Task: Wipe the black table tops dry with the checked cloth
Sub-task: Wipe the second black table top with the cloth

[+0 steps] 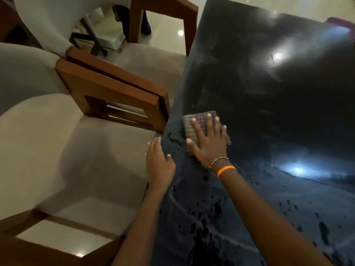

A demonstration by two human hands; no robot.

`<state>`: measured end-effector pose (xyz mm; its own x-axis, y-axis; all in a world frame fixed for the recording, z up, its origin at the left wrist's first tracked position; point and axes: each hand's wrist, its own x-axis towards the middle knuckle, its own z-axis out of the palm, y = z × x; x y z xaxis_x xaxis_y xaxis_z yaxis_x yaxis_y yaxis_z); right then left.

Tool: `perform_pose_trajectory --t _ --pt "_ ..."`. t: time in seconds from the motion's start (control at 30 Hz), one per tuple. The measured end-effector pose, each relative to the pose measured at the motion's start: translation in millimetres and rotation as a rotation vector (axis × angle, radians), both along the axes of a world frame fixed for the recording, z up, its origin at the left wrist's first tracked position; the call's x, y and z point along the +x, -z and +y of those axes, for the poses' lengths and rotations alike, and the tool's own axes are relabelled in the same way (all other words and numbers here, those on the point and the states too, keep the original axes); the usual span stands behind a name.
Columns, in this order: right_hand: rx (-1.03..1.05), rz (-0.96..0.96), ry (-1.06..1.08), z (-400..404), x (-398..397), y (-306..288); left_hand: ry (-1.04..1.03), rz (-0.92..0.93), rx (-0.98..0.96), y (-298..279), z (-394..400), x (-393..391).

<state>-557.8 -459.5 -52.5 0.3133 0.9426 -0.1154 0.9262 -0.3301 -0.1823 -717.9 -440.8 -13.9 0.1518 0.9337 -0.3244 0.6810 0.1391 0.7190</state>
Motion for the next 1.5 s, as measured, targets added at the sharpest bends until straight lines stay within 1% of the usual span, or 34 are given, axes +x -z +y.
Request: perform_pose_trajectory --t 0.1,0.13,0.2,0.27,0.37,0.6,0.67,0.77,0.9,1.03,1.17,1.23,1.3,1.37,1.5 --pt "0.028 -0.017 -0.366 17 -23 3 -0.04 -0.019 -0.085 4 8 -7" --pt "0.029 -0.035 -0.446 24 -20 3 -0.046 -0.03 -0.103 5 10 -8" --pt "0.018 -0.07 -0.513 42 -4 3 -0.04 -0.066 -0.115 7 11 -9" --pt "-0.003 -0.072 -0.475 70 17 2 -0.025 -0.112 -0.101 7 14 -8" --pt "-0.009 -0.069 -0.339 118 44 0 0.004 -0.163 -0.06 4 24 -1" --pt "0.006 -0.048 -0.098 225 108 5 -0.003 -0.172 0.062 18 45 5" --pt "-0.001 -0.041 -0.036 248 122 6 0.002 -0.179 0.084 24 45 4" --pt "-0.031 -0.034 -0.004 262 129 3 0.012 -0.215 0.062 28 44 1" --pt "-0.035 -0.009 -0.036 231 102 1 0.002 -0.278 -0.015 20 44 -3" --pt "-0.006 -0.004 -0.178 147 44 0 -0.053 -0.353 -0.131 5 40 -5" --pt "0.015 0.065 -0.293 53 -21 0 -0.123 -0.337 -0.185 -4 28 -8" --pt "0.05 0.06 -0.307 17 -46 2 -0.146 -0.309 -0.21 -7 18 -11" --pt "0.062 0.042 -0.278 -5 -61 3 -0.153 -0.269 -0.21 -9 7 -11" --pt "0.058 0.035 -0.252 -11 -67 0 -0.133 -0.216 -0.187 -11 -3 -9" --pt "0.012 0.101 -0.245 -17 -56 -1 -0.04 -0.069 -0.031 -16 -26 6"
